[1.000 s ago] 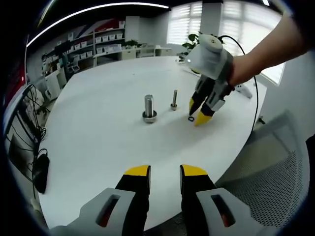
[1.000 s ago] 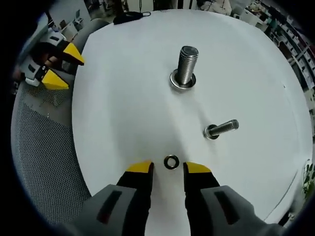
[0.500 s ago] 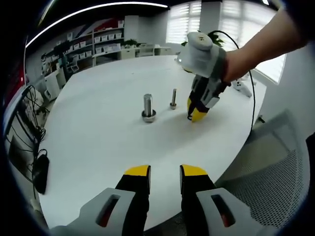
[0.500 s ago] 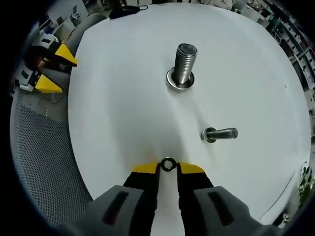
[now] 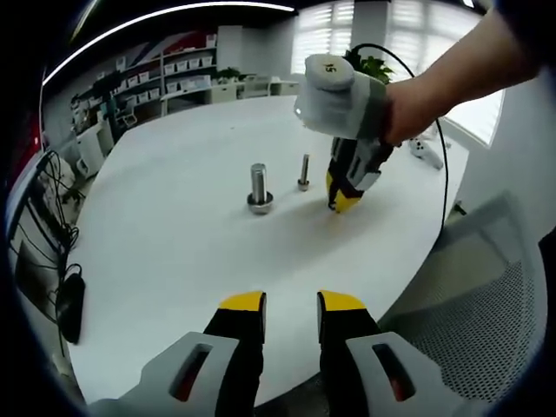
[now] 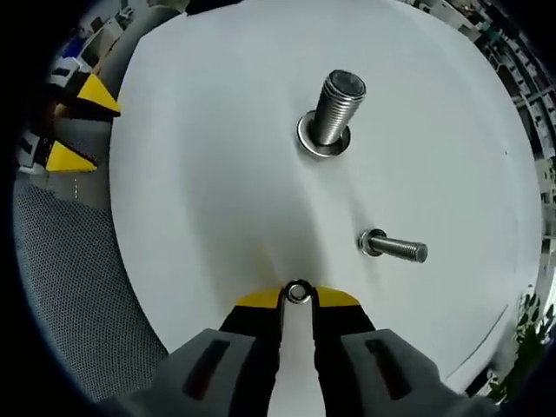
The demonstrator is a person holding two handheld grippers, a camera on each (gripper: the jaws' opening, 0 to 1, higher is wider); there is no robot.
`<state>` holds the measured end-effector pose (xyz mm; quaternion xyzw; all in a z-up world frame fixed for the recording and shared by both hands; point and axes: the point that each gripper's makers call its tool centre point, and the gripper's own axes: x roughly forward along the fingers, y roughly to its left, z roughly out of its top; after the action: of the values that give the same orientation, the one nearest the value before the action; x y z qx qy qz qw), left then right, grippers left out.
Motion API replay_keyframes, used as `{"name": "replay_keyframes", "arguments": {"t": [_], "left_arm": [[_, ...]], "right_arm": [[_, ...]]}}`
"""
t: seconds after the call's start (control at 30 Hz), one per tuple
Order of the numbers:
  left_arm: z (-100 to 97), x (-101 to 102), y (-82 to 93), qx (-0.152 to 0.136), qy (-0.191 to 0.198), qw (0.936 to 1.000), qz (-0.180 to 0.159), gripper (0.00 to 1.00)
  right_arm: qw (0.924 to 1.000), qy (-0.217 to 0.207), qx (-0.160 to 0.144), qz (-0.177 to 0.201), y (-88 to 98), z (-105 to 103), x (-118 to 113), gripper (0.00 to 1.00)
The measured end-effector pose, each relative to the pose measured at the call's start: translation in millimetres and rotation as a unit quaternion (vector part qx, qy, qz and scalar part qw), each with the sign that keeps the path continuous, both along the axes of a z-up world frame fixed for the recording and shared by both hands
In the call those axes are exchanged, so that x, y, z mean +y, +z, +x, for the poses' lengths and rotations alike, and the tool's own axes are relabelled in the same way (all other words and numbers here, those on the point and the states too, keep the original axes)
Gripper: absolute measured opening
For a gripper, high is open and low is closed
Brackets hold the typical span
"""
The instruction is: Place the washer onto the threaded stud by aligning its center hole with the stud, sliding it down to the base, and recovering from edge contact or off-axis alignment until the washer reaches the visible bottom stop.
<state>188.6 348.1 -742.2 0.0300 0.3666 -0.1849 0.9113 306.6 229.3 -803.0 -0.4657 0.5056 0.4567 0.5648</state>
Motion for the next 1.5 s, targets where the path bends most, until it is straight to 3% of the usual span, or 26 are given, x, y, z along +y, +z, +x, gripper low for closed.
{"name": "replay_keyframes", "arguments": {"t": [0.43,0.9,1.03,1.5], "left_arm": [[0.1,1.0,0.8,-0.001,0.003,1.0,0.0,0.21],[0.6,2.7,-0.2,0.0,0.007,1.0,0.002,0.21],[0.5,3.0,-0.6,0.002,0.007,1.0,0.002,0.21],[0.2,4.3,-1.7,0.005,0.01,0.9999,0.004,0.21]], "right_arm": [[0.9998,0.002,-0.017,0.012,1.9,-1.3,-1.3,0.15],[0.9975,-0.013,-0.029,0.063,3.3,-0.3,-3.4,0.15],[0.9966,0.006,-0.039,0.073,4.4,-1.5,-2.6,0.14],[0.9955,-0.001,-0.026,0.091,9.9,1.2,-5.0,0.14]]}}
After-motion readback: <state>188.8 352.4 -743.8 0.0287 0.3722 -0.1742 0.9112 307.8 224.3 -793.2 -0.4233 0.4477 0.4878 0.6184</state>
